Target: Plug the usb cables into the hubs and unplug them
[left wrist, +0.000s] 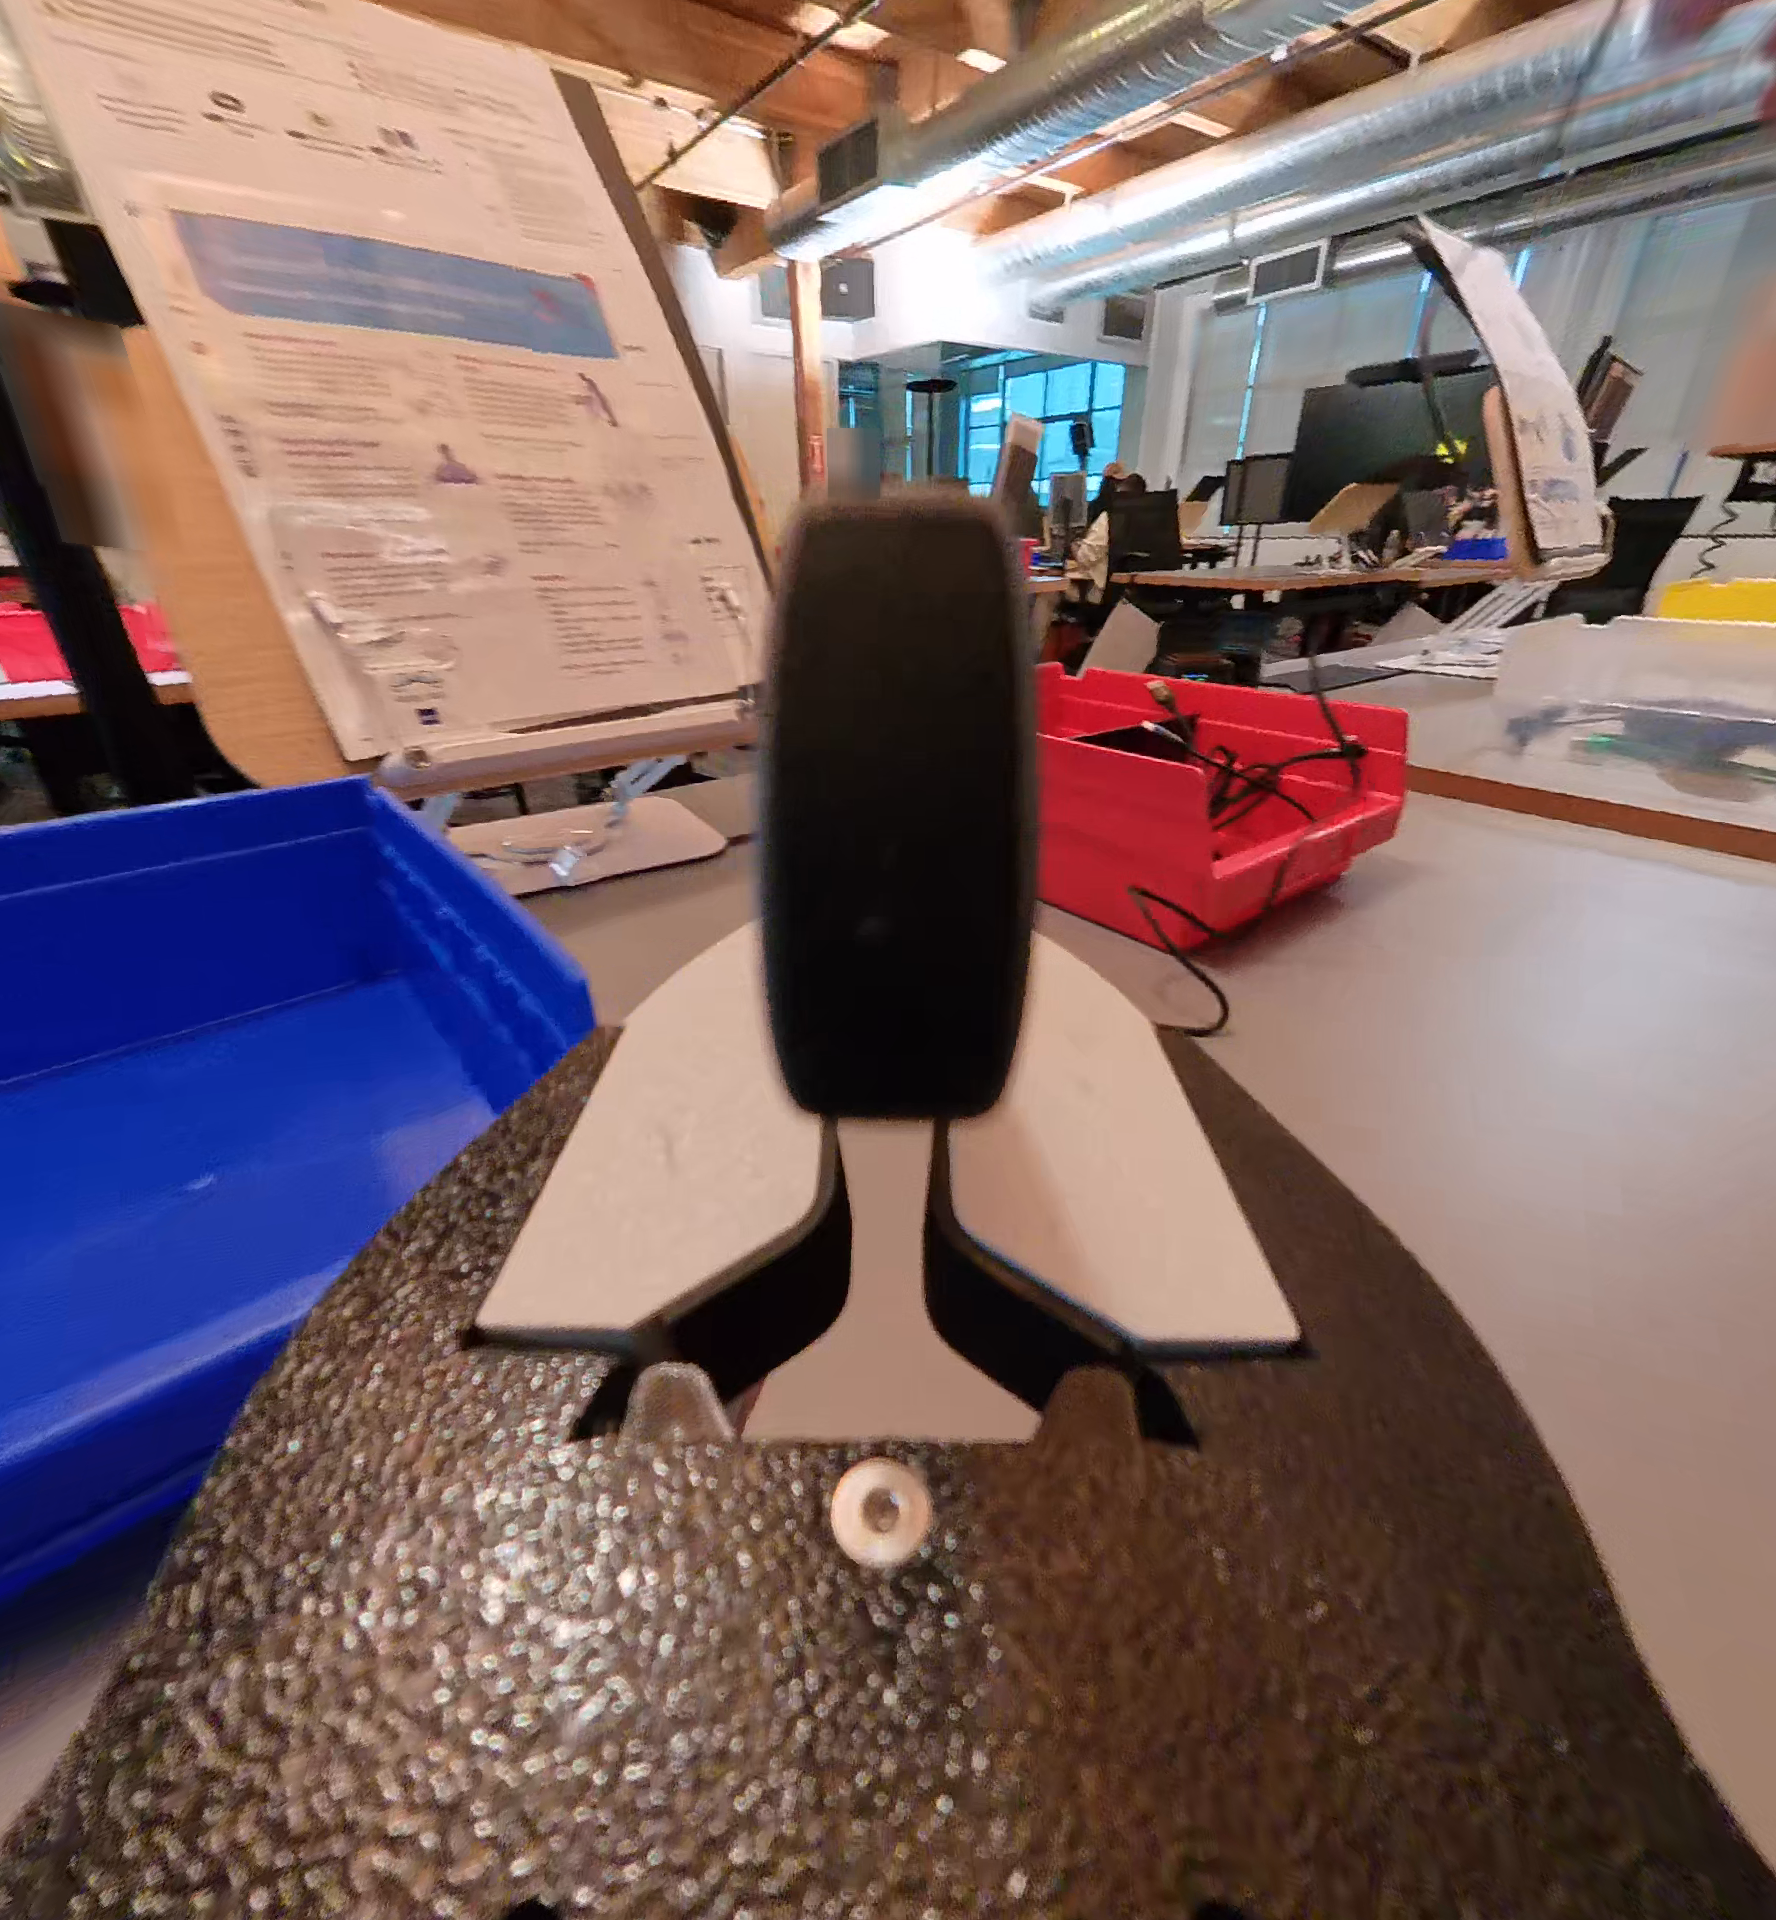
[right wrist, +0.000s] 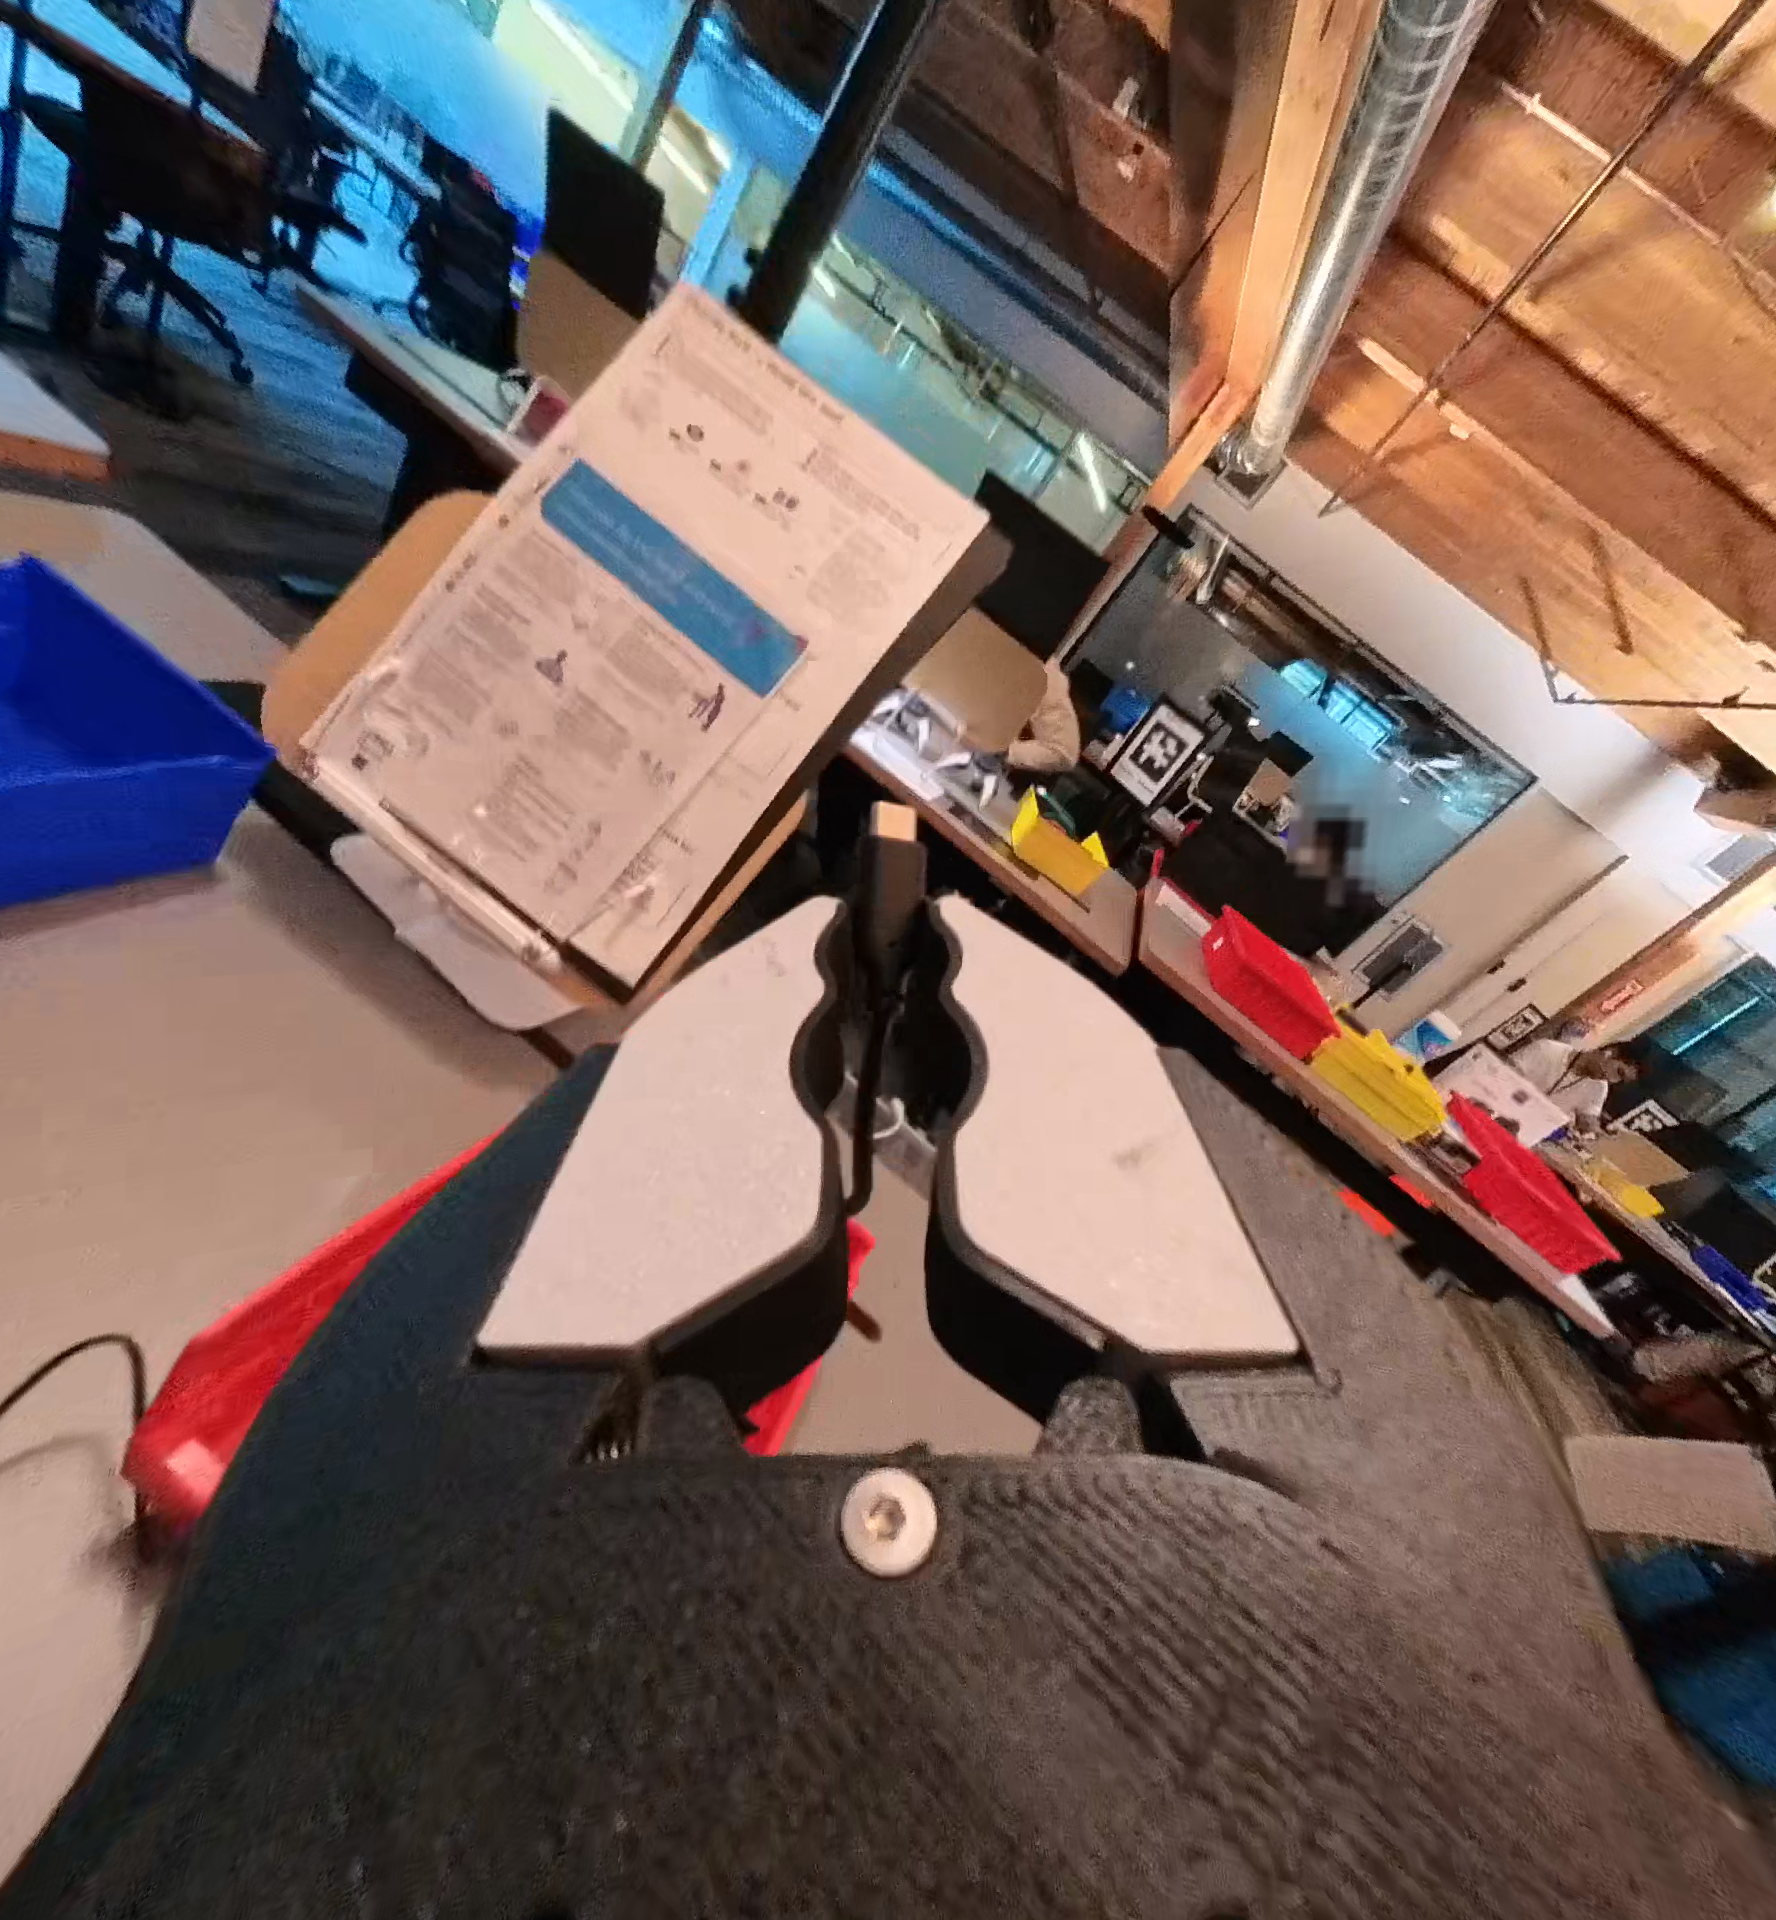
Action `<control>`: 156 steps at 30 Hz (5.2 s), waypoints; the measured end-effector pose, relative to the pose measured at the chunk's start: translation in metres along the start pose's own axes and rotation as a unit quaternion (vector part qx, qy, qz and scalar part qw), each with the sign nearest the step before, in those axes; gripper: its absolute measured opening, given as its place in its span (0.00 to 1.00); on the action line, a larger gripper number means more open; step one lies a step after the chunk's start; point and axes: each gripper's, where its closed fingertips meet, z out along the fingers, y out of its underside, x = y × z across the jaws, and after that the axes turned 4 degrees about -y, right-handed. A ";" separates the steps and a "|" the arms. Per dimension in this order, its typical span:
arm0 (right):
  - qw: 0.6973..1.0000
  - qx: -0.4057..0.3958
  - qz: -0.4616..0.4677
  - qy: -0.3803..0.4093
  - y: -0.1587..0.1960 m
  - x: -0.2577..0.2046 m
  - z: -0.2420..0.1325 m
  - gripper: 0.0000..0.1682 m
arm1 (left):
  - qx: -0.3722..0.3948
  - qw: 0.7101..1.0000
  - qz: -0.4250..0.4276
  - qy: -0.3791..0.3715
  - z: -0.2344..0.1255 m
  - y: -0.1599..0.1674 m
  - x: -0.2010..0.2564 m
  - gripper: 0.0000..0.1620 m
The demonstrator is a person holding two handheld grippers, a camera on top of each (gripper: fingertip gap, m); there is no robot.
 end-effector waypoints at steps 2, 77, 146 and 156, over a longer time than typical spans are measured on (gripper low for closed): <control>1.000 0.007 -0.010 0.001 -0.029 0.019 0.010 0.07 | -0.012 1.000 -0.001 0.009 0.006 0.010 0.006 0.06; 0.929 -0.134 0.145 -0.313 0.175 -0.171 0.040 0.44 | -0.009 0.992 0.013 0.126 0.028 0.031 0.056 0.07; 0.928 0.230 0.231 -0.179 0.014 -0.209 0.012 0.13 | 0.068 0.997 0.015 -0.016 0.034 0.013 0.060 0.41; 0.934 0.230 0.257 -0.088 0.018 -0.051 0.096 0.12 | 0.123 0.991 0.053 -0.011 0.025 0.004 0.065 0.36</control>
